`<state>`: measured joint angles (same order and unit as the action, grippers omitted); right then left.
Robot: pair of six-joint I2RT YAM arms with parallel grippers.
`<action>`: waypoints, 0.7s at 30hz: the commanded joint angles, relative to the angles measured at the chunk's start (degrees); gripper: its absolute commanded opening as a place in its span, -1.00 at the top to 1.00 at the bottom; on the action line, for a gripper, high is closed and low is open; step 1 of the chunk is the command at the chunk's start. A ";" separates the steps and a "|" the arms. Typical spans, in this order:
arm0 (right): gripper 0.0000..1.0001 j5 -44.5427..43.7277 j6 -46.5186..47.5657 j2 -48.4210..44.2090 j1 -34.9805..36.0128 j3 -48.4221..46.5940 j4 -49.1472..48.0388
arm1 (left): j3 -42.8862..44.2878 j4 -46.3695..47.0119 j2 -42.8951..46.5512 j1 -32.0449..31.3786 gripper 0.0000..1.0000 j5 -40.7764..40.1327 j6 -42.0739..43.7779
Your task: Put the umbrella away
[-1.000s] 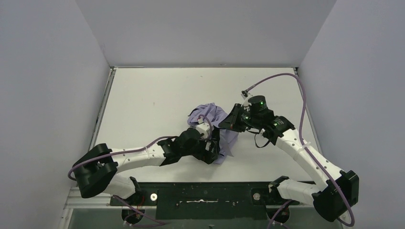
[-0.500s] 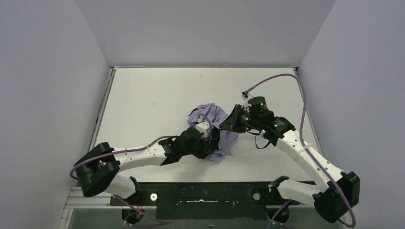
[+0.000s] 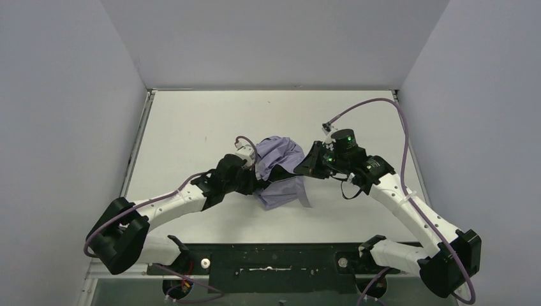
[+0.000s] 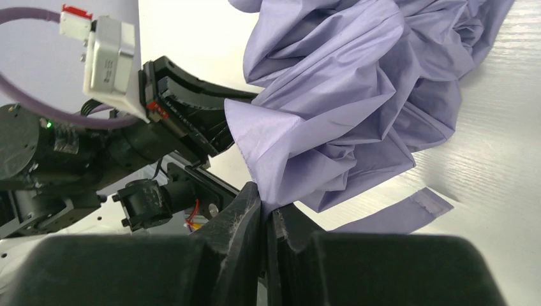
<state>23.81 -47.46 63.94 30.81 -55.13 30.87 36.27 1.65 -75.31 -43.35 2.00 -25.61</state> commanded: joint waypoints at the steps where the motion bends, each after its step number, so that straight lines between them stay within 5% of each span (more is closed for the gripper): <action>1: 0.91 3.04 -1.65 -1.04 0.00 -2.87 -4.40 | 2.18 0.30 -0.88 2.52 0.81 2.87 3.40; 7: 0.96 5.99 -7.11 -0.96 -1.14 -3.14 -12.08 | -0.82 1.58 -1.11 3.01 0.55 3.39 3.39; 21: 1.00 4.36 -16.42 3.92 -4.28 -5.84 -24.74 | -12.61 13.83 0.23 2.70 0.74 10.70 -3.00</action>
<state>29.89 -60.14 66.74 27.03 -57.87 13.96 24.71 7.05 -76.42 -40.66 7.88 -25.91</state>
